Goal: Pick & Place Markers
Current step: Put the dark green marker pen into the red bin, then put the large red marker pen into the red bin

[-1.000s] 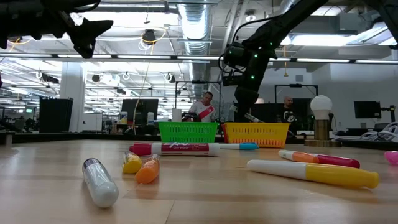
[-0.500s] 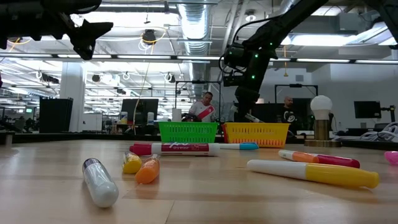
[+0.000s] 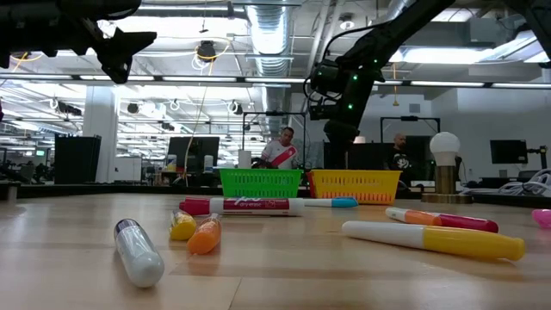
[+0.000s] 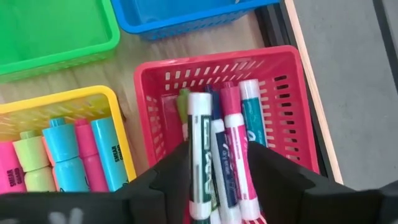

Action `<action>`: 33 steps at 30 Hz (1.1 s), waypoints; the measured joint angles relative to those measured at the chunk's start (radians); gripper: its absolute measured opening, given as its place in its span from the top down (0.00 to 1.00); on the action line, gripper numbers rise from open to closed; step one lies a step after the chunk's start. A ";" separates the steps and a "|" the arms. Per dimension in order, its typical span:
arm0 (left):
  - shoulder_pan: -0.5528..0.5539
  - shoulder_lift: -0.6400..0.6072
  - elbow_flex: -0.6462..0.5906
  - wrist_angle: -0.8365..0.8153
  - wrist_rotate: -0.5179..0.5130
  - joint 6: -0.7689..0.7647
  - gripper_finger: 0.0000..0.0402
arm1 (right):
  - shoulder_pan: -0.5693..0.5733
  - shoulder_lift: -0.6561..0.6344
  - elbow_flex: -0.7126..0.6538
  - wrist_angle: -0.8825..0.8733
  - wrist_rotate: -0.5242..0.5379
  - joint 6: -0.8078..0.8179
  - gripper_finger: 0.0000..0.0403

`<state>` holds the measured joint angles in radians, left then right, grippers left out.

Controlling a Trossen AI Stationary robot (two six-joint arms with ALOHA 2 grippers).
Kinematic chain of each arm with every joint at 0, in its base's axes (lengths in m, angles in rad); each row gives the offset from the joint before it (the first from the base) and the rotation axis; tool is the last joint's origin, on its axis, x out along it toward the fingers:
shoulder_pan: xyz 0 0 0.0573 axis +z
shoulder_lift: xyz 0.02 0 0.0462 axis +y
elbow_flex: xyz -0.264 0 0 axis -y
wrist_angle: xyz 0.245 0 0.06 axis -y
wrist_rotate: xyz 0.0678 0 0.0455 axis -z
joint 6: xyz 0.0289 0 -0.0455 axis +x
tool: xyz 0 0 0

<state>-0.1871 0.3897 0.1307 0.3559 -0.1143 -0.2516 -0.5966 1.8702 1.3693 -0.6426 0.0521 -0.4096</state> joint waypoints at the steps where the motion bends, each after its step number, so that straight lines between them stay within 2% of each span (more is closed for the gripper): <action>1: 0.000 0.000 0.000 -0.001 0.000 0.000 0.40 | 0.001 0.000 0.000 -0.001 0.000 0.002 0.60; 6: 0.000 0.000 0.000 -0.001 0.000 0.000 0.40 | 0.001 -0.001 0.059 -0.060 0.000 0.050 0.57; 15: 0.000 0.000 0.000 -0.005 0.000 -0.019 0.40 | 0.019 -0.019 0.248 -0.307 -0.017 0.130 0.60; 21: 0.000 0.000 0.000 -0.014 0.000 -0.019 0.40 | 0.081 -0.186 0.235 -0.314 -0.120 0.178 0.60; 33: 0.000 0.000 0.000 -0.019 0.000 -0.019 0.40 | 0.379 -0.554 0.113 -0.337 -0.124 0.336 0.61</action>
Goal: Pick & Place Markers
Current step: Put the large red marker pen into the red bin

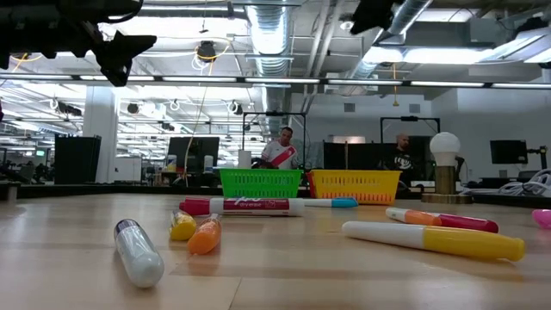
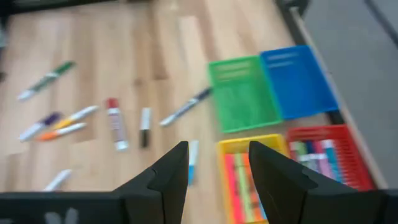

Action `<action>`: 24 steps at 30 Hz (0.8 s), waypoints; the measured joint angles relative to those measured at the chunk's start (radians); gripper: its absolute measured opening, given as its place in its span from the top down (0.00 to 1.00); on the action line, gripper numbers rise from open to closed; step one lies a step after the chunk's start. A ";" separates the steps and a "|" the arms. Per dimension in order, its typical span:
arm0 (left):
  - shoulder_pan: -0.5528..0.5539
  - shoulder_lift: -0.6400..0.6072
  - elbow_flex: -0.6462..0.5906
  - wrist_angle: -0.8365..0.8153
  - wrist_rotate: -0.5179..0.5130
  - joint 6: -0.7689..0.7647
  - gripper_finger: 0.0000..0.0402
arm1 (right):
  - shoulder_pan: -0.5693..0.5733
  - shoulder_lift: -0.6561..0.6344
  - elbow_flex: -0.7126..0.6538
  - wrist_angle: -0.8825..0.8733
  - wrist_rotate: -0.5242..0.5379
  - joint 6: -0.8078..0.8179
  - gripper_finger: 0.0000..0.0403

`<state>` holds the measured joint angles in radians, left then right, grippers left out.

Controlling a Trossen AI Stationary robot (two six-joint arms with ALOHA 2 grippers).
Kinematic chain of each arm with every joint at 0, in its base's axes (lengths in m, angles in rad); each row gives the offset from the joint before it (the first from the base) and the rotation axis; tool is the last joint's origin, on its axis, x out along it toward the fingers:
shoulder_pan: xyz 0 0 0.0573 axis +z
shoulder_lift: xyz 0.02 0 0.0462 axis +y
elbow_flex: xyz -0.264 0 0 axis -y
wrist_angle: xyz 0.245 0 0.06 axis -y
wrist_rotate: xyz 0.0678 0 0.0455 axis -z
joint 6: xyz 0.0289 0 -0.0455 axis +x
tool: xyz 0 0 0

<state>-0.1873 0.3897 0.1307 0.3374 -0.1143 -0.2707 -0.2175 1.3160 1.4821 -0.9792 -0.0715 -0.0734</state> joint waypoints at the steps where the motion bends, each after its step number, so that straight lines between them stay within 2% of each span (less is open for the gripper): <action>1: 0.000 0.000 0.000 0.000 0.000 0.000 0.40 | 0.027 -0.022 -0.019 0.003 0.000 0.023 0.61; 7: 0.000 0.000 0.000 0.010 0.000 0.000 0.40 | 0.180 -0.124 -0.136 0.047 0.029 0.135 0.60; 13: 0.000 0.000 0.000 0.038 0.000 0.000 0.40 | 0.290 -0.234 -0.254 0.140 0.157 0.227 0.61; 16: 0.000 0.000 0.000 0.039 0.000 0.000 0.40 | 0.317 -0.309 -0.312 0.151 0.204 0.252 0.61; 24: -0.004 0.042 0.026 0.045 0.003 -0.025 0.40 | 0.339 -0.517 -0.443 0.185 0.206 0.310 0.60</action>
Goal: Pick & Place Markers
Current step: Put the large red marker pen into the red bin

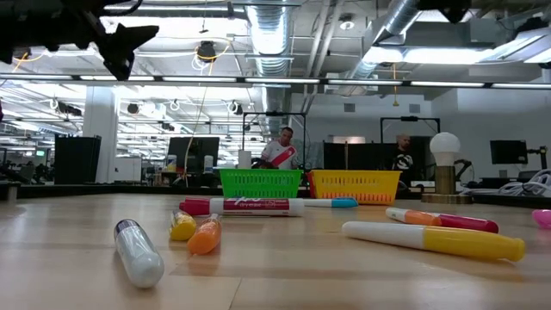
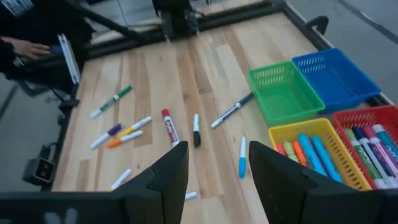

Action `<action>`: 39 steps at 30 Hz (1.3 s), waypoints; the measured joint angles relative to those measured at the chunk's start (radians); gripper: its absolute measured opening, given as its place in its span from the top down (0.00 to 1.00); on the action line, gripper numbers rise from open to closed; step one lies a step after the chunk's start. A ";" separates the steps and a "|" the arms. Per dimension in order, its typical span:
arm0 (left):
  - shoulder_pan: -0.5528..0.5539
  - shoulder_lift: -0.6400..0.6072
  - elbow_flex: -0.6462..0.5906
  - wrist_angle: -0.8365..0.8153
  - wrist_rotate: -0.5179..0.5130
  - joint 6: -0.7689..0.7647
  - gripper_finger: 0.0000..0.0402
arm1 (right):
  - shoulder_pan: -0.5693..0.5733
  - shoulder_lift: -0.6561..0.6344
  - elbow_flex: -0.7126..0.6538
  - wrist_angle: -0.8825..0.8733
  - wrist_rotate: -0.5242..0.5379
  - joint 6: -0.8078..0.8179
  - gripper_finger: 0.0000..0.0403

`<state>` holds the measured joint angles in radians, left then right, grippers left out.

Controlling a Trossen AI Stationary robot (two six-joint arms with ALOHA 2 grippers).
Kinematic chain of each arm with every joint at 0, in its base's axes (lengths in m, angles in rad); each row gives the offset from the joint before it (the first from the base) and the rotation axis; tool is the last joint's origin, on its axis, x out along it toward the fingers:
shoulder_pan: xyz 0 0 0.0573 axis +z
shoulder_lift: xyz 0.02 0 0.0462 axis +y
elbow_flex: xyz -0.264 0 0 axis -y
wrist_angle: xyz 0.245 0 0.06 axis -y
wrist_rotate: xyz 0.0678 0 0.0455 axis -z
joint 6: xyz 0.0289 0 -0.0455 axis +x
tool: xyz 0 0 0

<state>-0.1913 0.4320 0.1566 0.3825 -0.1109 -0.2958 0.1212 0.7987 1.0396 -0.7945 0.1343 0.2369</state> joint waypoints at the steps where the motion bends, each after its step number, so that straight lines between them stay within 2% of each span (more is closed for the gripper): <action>1: 0.000 0.022 0.013 0.000 0.000 0.001 0.40 | 0.003 -0.026 -0.018 0.018 0.000 0.000 0.60; 6: 0.000 0.177 0.108 0.000 0.010 0.021 0.40 | 0.003 -0.167 -0.125 0.127 -0.001 0.002 0.60; 12: 0.000 0.402 0.245 -0.014 0.090 0.028 0.40 | 0.003 -0.341 -0.257 0.217 -0.001 0.069 0.61; 19: 0.000 0.619 0.430 -0.152 0.147 0.011 0.40 | 0.003 -0.520 -0.380 0.282 -0.003 0.131 0.60; 26: -0.007 0.753 0.572 -0.305 0.174 -0.055 0.40 | 0.002 -0.637 -0.462 0.343 -0.002 0.141 0.61; 39: -0.045 0.950 0.606 -0.349 0.176 -0.239 0.40 | 0.001 -0.714 -0.639 0.385 0.024 0.208 0.62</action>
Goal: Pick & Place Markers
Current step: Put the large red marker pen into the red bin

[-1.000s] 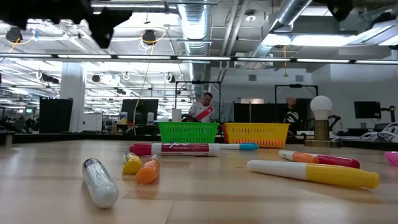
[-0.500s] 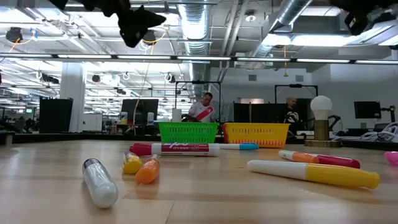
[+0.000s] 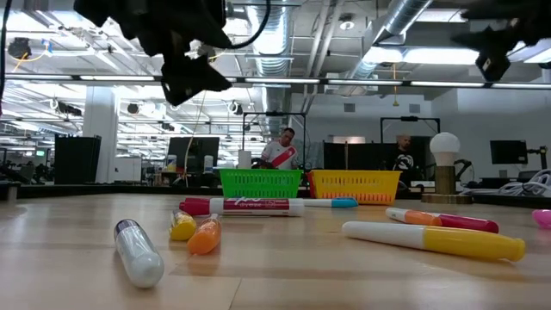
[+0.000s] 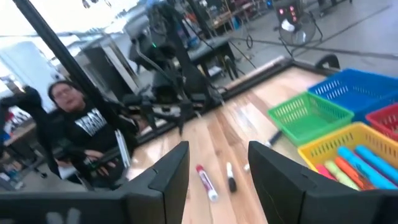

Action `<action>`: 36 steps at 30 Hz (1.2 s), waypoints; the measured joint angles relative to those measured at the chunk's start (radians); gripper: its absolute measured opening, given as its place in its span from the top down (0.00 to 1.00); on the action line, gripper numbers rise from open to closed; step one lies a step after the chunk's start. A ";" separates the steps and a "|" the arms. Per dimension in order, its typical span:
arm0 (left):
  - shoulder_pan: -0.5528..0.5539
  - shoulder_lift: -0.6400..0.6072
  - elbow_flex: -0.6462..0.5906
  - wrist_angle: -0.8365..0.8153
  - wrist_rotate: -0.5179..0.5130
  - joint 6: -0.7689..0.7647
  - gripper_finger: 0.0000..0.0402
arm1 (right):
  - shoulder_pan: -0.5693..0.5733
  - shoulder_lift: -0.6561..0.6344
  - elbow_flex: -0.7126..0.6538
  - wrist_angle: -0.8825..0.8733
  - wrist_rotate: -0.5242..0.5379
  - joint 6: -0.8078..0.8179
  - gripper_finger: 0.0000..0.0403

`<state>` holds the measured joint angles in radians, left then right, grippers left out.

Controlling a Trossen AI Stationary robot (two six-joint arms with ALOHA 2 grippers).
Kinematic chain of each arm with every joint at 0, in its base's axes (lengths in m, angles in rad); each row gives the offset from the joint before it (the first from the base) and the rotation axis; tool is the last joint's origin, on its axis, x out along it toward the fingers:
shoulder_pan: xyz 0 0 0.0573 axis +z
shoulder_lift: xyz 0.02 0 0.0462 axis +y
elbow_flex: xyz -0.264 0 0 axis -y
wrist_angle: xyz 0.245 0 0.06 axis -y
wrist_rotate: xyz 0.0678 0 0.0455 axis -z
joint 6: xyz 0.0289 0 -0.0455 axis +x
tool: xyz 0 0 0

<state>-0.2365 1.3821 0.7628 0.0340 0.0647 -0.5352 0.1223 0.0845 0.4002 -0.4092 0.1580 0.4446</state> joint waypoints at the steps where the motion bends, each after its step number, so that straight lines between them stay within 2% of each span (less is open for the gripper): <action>1: 0.000 0.008 0.000 -0.001 0.000 -0.011 0.40 | 0.000 0.000 -0.014 -0.001 0.000 -0.005 0.62; 8: -0.005 0.062 0.000 -0.029 0.000 -0.021 0.40 | 0.000 0.000 -0.093 0.070 0.053 -0.043 0.61; 17: 0.009 0.165 0.000 -0.054 -0.011 -0.080 0.40 | 0.000 0.000 -0.095 0.077 0.058 -0.053 0.62; 23: 0.008 0.141 -0.002 0.005 -0.010 -0.180 0.40 | 0.000 0.000 -0.095 0.074 0.058 -0.053 0.61; 28: 0.035 0.067 -0.001 0.046 0.006 -0.205 0.40 | 0.000 0.000 -0.095 0.073 0.055 -0.052 0.62; 32: 0.014 0.007 0.011 0.051 -0.126 -0.187 0.40 | 0.000 0.000 -0.095 0.068 0.055 -0.053 0.62; 36: -0.020 0.012 0.075 0.044 -0.221 -0.124 0.40 | 0.000 0.000 -0.095 0.066 0.056 -0.053 0.61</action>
<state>-0.2569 1.3942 0.8379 0.0777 -0.1563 -0.6587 0.1219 0.0845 0.3050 -0.3431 0.2138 0.3920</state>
